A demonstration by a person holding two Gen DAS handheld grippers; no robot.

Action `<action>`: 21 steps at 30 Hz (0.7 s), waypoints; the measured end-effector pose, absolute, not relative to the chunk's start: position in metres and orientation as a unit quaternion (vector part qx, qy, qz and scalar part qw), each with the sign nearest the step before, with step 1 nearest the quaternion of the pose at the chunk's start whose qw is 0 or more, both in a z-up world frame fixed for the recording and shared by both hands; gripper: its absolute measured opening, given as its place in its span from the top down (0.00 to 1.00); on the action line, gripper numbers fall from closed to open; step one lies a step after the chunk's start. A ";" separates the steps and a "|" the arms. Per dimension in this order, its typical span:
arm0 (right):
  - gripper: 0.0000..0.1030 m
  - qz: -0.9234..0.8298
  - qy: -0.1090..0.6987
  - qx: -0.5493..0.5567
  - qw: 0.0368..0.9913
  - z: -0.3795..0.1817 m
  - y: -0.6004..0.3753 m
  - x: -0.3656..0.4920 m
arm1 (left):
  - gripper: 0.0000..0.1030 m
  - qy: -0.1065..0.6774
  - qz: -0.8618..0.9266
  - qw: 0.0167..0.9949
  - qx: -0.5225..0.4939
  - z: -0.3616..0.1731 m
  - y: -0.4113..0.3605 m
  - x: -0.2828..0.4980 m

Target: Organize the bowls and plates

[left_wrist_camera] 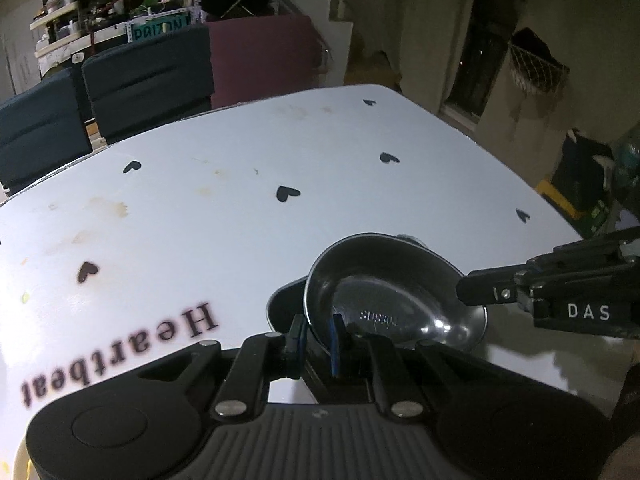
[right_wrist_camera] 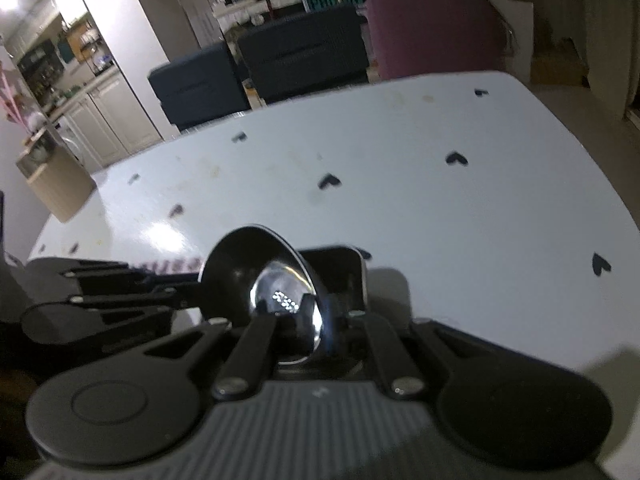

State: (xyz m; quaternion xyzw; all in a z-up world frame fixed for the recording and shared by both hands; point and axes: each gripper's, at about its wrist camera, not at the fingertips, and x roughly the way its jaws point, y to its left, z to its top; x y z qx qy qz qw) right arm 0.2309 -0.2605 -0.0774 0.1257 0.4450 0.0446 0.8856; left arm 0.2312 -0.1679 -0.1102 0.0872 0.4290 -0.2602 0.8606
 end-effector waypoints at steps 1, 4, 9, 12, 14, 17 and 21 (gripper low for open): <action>0.94 0.043 0.450 0.123 0.883 -0.080 -0.260 0.232 | 0.88 0.431 -0.259 0.860 0.091 -0.111 -0.169 0.231; 0.94 0.043 0.460 0.120 0.879 -0.086 -0.257 0.234 | 0.88 0.433 -0.257 0.859 0.097 -0.114 -0.173 0.232; 0.94 0.042 0.465 0.120 0.876 -0.090 -0.264 0.233 | 0.87 0.441 -0.253 0.855 0.102 -0.120 -0.174 0.234; 0.94 0.048 0.468 0.124 0.873 -0.093 -0.267 0.234 | 0.87 0.442 -0.255 0.854 0.099 -0.121 -0.173 0.234; 0.94 0.050 0.470 0.122 0.873 -0.093 -0.268 0.235 | 0.87 0.441 -0.255 0.855 0.095 -0.121 -0.171 0.235; 0.93 0.050 0.475 0.118 0.871 -0.095 -0.267 0.239 | 0.86 0.438 -0.255 0.857 0.093 -0.121 -0.170 0.237; 0.91 0.050 0.479 0.119 0.868 -0.099 -0.264 0.244 | 0.85 0.431 -0.255 0.861 0.095 -0.120 -0.169 0.235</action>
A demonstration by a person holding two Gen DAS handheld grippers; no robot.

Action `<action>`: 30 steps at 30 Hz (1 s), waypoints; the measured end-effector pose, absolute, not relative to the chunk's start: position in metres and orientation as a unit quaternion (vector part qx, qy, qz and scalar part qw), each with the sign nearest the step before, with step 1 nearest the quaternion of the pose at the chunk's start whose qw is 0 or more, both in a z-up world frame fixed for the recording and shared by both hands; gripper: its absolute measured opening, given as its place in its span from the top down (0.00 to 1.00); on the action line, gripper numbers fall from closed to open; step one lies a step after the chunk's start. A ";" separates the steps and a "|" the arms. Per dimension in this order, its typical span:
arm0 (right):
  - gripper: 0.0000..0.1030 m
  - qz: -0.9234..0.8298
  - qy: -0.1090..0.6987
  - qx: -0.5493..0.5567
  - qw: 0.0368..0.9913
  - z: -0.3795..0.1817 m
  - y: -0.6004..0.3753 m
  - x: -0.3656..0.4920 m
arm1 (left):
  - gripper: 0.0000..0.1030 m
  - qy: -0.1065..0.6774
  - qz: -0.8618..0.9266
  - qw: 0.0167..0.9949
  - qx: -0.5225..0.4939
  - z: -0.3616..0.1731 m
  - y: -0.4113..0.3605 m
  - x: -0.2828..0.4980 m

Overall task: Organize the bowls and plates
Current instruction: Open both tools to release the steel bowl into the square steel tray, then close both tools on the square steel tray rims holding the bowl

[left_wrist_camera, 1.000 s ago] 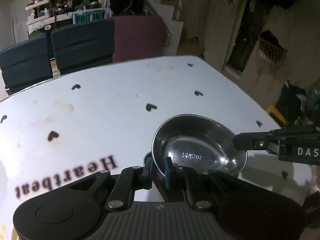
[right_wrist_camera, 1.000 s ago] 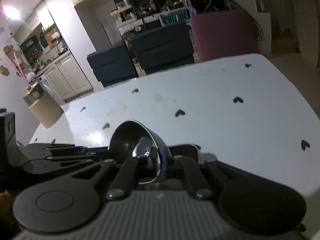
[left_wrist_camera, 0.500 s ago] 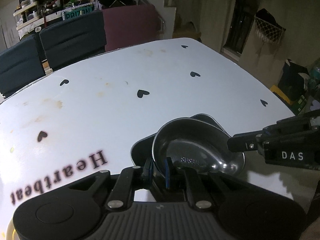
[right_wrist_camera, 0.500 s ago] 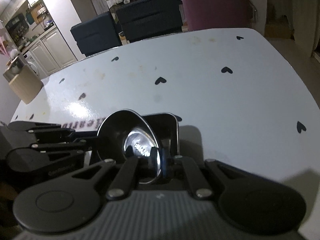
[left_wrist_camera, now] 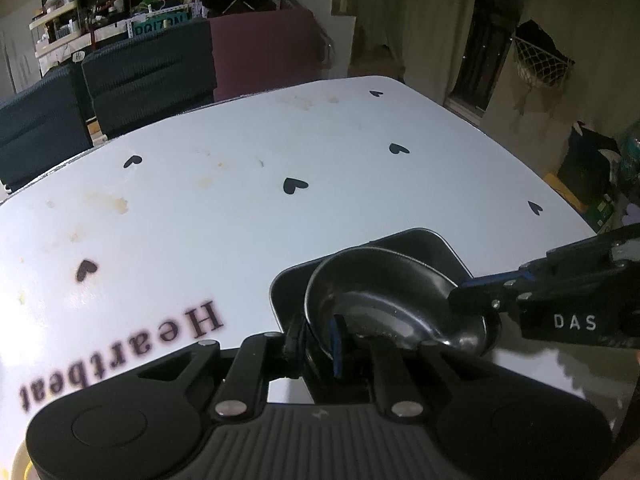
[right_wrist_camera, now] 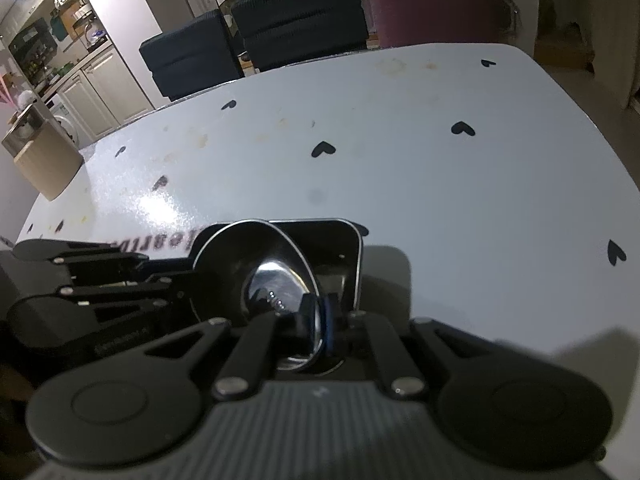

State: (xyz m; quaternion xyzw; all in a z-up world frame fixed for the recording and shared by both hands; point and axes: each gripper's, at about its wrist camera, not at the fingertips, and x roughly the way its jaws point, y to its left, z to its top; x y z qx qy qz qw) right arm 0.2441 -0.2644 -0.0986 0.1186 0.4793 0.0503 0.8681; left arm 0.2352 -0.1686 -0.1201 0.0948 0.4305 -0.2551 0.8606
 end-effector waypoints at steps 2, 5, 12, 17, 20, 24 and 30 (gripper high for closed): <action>0.89 0.051 0.481 0.119 0.867 -0.100 -0.263 0.247 | 0.85 0.431 -0.257 0.860 0.092 -0.120 -0.168 0.235; 0.86 0.050 0.484 0.119 0.865 -0.101 -0.263 0.249 | 0.81 0.428 -0.260 0.861 0.088 -0.118 -0.166 0.236; 0.66 0.050 0.485 0.131 0.863 -0.100 -0.267 0.249 | 0.58 0.407 -0.259 0.871 0.088 -0.108 -0.161 0.237; 0.59 0.059 0.460 0.148 0.873 -0.086 -0.273 0.245 | 0.57 0.405 -0.255 0.875 0.070 -0.099 -0.149 0.242; 0.51 0.053 0.431 0.162 0.886 -0.075 -0.283 0.242 | 0.57 0.419 -0.259 0.868 0.069 -0.097 -0.144 0.244; 0.47 0.020 0.421 0.163 0.892 -0.076 -0.299 0.244 | 0.57 0.448 -0.272 0.847 0.092 -0.099 -0.142 0.242; 0.42 -0.008 0.445 0.162 0.881 -0.088 -0.309 0.256 | 0.57 0.462 -0.275 0.833 0.129 -0.111 -0.145 0.237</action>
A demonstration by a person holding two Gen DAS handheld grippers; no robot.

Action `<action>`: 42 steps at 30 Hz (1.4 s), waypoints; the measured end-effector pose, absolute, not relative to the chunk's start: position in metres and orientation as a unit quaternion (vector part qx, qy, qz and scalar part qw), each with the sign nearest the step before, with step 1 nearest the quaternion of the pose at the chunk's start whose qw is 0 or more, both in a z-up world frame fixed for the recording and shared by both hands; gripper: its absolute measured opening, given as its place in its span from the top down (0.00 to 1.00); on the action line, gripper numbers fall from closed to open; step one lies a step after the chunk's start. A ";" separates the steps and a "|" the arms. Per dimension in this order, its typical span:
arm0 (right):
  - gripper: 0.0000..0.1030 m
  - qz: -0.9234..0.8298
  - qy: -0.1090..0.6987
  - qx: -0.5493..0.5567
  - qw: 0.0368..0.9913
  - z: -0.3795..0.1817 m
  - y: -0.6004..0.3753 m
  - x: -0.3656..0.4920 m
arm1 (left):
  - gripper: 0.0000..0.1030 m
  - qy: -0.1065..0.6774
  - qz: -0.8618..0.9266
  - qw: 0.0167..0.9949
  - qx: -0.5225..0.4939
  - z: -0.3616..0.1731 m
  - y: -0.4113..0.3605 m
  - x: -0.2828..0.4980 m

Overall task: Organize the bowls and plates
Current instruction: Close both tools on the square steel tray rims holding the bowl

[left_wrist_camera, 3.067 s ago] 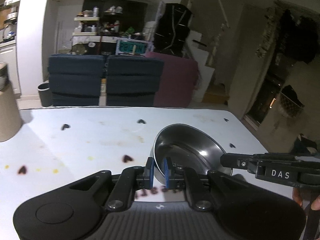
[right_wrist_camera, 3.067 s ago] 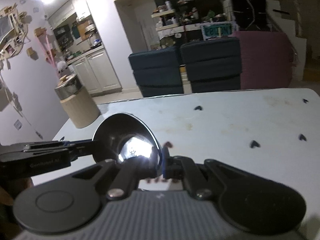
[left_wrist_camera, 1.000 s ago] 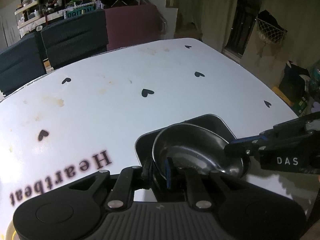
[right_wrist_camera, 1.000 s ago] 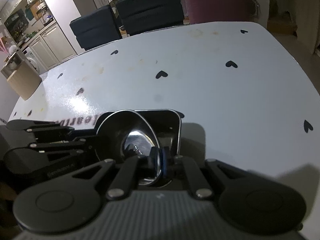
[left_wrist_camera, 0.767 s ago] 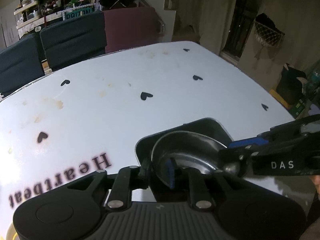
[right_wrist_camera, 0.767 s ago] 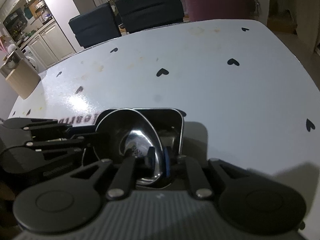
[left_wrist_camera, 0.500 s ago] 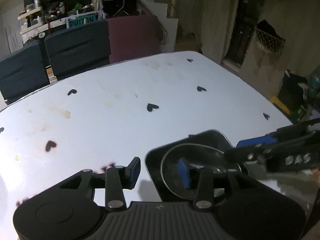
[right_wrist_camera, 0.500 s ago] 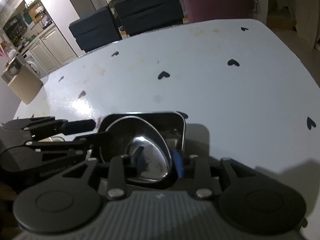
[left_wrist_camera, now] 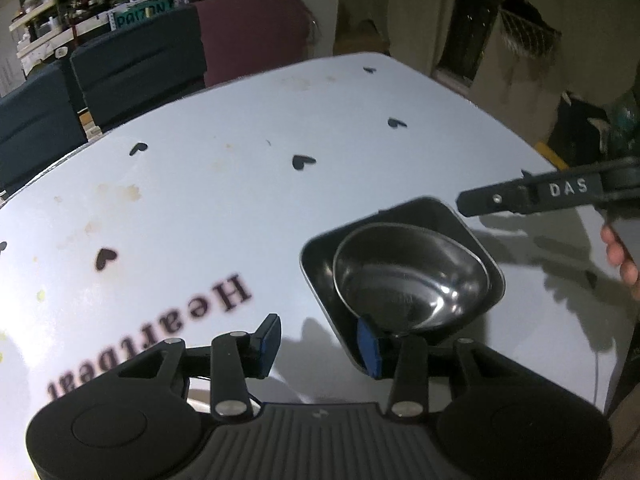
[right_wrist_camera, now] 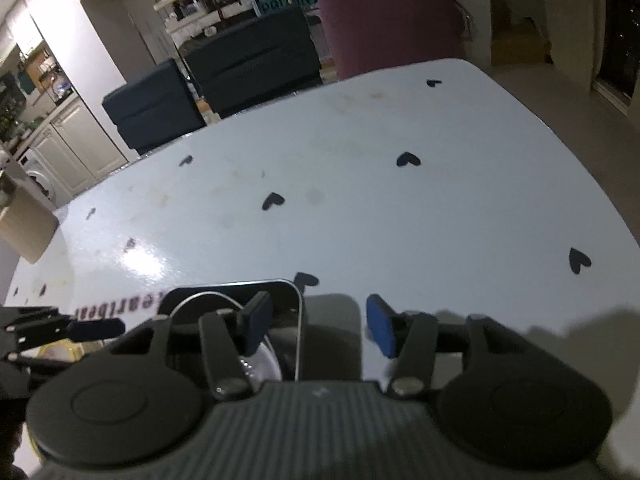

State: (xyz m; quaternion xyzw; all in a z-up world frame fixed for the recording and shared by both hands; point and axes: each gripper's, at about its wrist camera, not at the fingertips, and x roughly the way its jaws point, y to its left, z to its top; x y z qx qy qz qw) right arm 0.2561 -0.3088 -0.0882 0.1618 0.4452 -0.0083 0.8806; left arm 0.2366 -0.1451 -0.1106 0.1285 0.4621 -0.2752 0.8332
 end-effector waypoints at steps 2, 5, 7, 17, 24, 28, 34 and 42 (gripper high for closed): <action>0.42 -0.006 0.452 0.160 0.877 -0.092 -0.307 0.258 | 0.57 0.464 -0.273 0.831 0.136 -0.114 -0.147 0.236; 0.42 -0.004 0.465 0.150 0.873 -0.099 -0.299 0.264 | 0.55 0.469 -0.268 0.829 0.143 -0.119 -0.148 0.238; 0.42 -0.002 0.476 0.136 0.869 -0.105 -0.294 0.267 | 0.53 0.471 -0.265 0.830 0.138 -0.121 -0.147 0.240; 0.42 -0.003 0.501 0.106 0.859 -0.116 -0.287 0.266 | 0.52 0.458 -0.237 0.848 0.122 -0.123 -0.145 0.248; 0.50 0.016 0.503 0.106 0.858 -0.112 -0.285 0.262 | 0.56 0.468 -0.224 0.853 0.058 -0.123 -0.134 0.259; 0.77 0.031 0.501 0.115 0.857 -0.107 -0.286 0.260 | 0.73 0.474 -0.236 0.848 0.025 -0.121 -0.131 0.262; 0.86 0.050 0.508 0.111 0.853 -0.105 -0.280 0.258 | 0.91 0.476 -0.250 0.843 0.018 -0.121 -0.136 0.260; 0.93 0.046 0.500 0.127 0.855 -0.105 -0.288 0.259 | 0.93 0.492 -0.254 0.833 -0.011 -0.124 -0.131 0.260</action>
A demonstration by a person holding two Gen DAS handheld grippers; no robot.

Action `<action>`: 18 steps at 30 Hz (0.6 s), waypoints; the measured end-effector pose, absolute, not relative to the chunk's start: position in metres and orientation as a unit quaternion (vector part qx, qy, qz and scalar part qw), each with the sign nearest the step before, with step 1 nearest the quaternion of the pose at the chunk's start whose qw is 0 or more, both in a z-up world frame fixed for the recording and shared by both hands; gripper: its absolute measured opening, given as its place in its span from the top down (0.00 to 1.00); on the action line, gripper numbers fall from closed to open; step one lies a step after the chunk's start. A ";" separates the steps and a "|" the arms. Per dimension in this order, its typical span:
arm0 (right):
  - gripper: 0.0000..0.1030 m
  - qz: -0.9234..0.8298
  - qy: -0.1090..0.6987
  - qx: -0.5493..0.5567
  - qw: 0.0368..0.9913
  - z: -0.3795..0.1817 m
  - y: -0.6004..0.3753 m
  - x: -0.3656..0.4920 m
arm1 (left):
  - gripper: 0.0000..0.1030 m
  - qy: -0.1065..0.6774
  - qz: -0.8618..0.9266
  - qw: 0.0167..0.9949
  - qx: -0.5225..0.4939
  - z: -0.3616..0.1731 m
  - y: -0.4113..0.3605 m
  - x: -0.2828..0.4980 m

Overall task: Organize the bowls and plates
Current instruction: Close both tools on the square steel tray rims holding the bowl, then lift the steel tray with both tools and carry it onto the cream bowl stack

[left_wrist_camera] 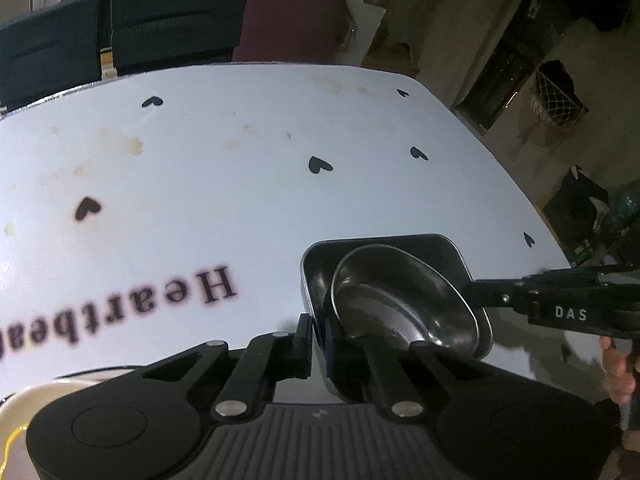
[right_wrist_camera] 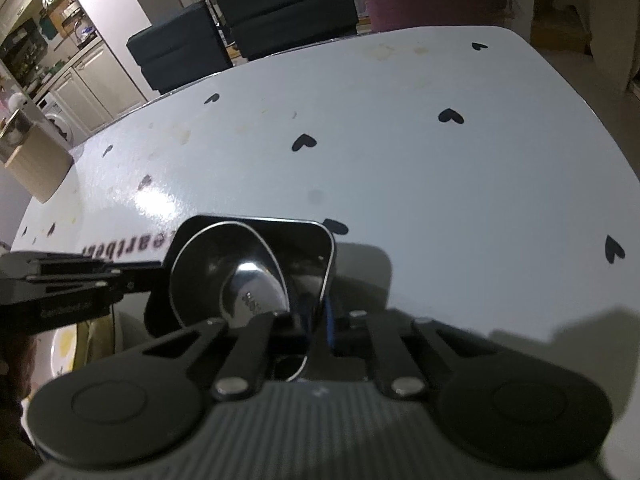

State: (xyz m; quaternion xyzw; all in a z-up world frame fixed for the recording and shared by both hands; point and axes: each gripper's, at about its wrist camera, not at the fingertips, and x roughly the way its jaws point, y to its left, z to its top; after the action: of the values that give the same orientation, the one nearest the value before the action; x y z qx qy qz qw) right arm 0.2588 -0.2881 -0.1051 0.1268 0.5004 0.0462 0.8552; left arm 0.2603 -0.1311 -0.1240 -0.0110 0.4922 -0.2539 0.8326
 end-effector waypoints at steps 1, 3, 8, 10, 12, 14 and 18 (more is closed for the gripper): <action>0.93 0.045 0.499 0.127 0.856 -0.105 -0.289 0.260 | 0.93 0.494 -0.254 0.831 -0.013 -0.124 -0.131 0.260; 0.94 0.043 0.496 0.127 0.858 -0.105 -0.290 0.261 | 0.93 0.496 -0.254 0.830 -0.014 -0.124 -0.131 0.259; 0.94 0.041 0.493 0.127 0.860 -0.105 -0.290 0.262 | 0.92 0.502 -0.252 0.827 -0.032 -0.125 -0.127 0.262; 0.94 0.041 0.495 0.128 0.859 -0.105 -0.290 0.261 | 0.89 0.504 -0.244 0.827 -0.042 -0.126 -0.125 0.263; 0.93 0.037 0.495 0.136 0.858 -0.105 -0.290 0.260 | 0.88 0.504 -0.242 0.828 -0.048 -0.128 -0.124 0.264; 0.93 0.034 0.493 0.136 0.859 -0.105 -0.289 0.258 | 0.88 0.506 -0.240 0.827 -0.055 -0.128 -0.123 0.265; 0.92 0.033 0.495 0.131 0.858 -0.106 -0.287 0.259 | 0.92 0.510 -0.243 0.823 -0.059 -0.129 -0.123 0.267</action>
State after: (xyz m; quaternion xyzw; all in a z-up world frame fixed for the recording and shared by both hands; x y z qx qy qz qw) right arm 0.2589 -0.2874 -0.1057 0.1307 0.4955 0.0331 0.8581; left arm 0.2666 -0.1233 -0.1291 -0.0588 0.5101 -0.2435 0.8228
